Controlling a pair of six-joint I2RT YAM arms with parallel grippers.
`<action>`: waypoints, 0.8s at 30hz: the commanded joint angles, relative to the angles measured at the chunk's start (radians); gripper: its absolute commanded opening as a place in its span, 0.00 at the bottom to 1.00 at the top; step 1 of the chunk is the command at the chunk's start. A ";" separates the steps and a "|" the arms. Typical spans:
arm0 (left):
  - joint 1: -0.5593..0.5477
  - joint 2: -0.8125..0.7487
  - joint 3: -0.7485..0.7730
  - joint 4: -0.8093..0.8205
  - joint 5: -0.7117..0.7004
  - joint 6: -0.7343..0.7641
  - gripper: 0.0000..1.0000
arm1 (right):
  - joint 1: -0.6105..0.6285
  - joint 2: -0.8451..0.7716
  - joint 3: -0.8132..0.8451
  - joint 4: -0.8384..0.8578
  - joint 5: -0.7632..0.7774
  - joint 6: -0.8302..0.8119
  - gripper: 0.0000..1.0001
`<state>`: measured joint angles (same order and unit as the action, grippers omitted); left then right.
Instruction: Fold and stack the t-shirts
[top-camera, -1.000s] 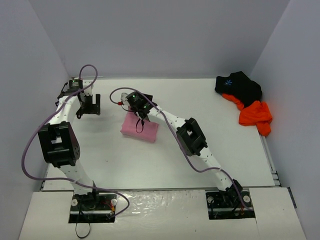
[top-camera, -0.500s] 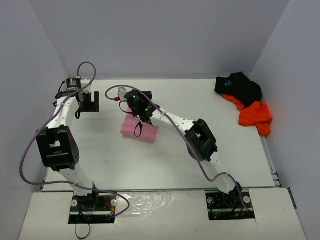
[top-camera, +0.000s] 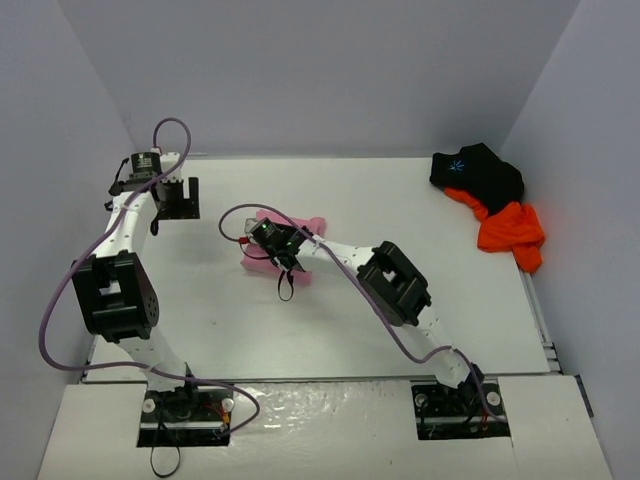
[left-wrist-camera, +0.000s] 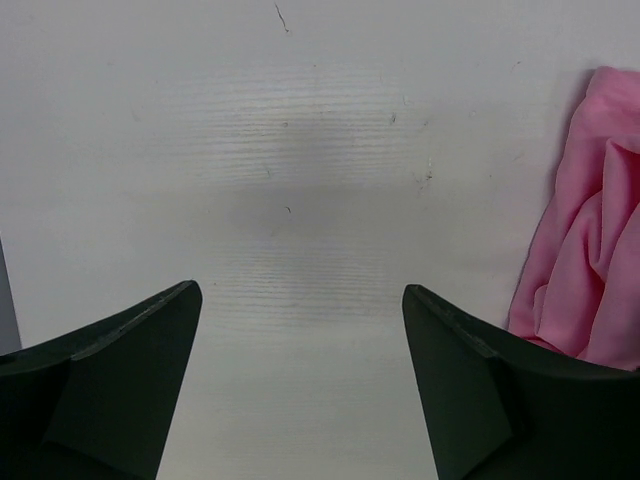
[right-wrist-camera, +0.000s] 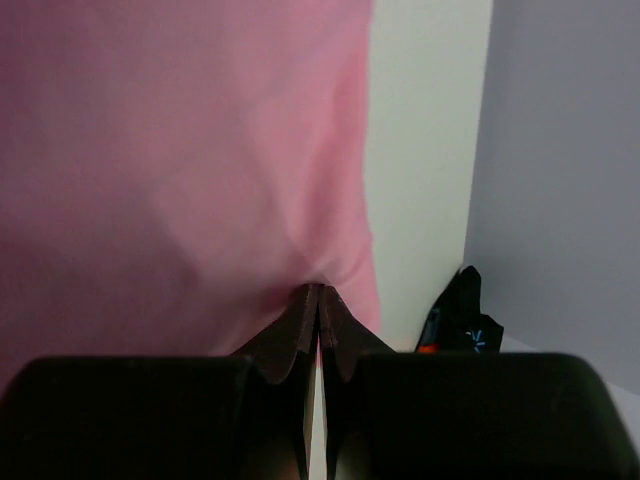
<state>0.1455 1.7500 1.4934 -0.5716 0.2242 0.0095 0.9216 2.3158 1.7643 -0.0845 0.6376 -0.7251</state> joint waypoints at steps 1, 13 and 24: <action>0.005 -0.034 0.059 0.050 0.004 -0.019 0.79 | -0.012 0.079 0.069 -0.002 -0.021 0.031 0.00; 0.001 -0.030 0.086 0.054 0.047 -0.015 0.79 | -0.001 0.166 0.138 -0.052 -0.052 0.086 0.00; -0.082 -0.084 0.169 0.048 0.253 0.038 0.79 | -0.164 -0.036 0.102 0.330 0.307 -0.040 0.07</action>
<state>0.1036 1.7481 1.5850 -0.5747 0.3571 0.0311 0.8674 2.4450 1.8764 0.0692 0.7681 -0.7254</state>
